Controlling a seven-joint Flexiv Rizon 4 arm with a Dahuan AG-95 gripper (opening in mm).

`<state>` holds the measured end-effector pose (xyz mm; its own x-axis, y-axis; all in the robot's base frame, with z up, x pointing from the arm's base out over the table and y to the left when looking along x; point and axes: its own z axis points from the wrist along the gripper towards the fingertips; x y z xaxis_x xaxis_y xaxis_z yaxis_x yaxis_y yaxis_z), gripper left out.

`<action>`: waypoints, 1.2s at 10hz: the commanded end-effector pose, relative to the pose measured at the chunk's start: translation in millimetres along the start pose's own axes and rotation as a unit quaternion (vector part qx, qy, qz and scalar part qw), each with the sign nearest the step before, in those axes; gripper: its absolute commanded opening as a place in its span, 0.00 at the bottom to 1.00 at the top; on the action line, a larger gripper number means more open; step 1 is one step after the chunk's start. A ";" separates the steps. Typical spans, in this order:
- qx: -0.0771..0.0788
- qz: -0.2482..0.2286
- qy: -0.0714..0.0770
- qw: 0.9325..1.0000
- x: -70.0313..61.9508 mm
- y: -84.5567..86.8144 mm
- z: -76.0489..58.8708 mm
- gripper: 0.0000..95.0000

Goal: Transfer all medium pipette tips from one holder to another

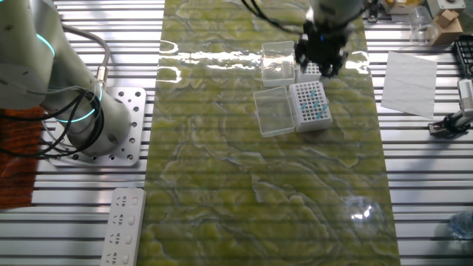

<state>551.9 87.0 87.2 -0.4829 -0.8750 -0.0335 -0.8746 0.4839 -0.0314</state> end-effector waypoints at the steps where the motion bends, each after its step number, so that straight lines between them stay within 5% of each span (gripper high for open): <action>1: 0.002 -0.015 0.007 1.000 3.5 -1.7 4.7 0.40; 5: 0.003 -0.029 0.006 1.000 15.6 -7.7 12.0 0.40; 6: 0.004 -0.029 0.006 1.000 16.7 -8.2 13.9 0.20; 8: 0.004 -0.028 0.006 1.000 17.1 -8.5 15.8 0.20; 9: 0.007 -0.032 0.008 0.999 19.9 -7.2 19.1 0.00; 12: 0.007 -0.037 0.008 0.999 24.0 -7.8 19.6 0.00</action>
<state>547.3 62.1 66.7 -0.4171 -0.9087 -0.0162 -0.9074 0.4173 -0.0496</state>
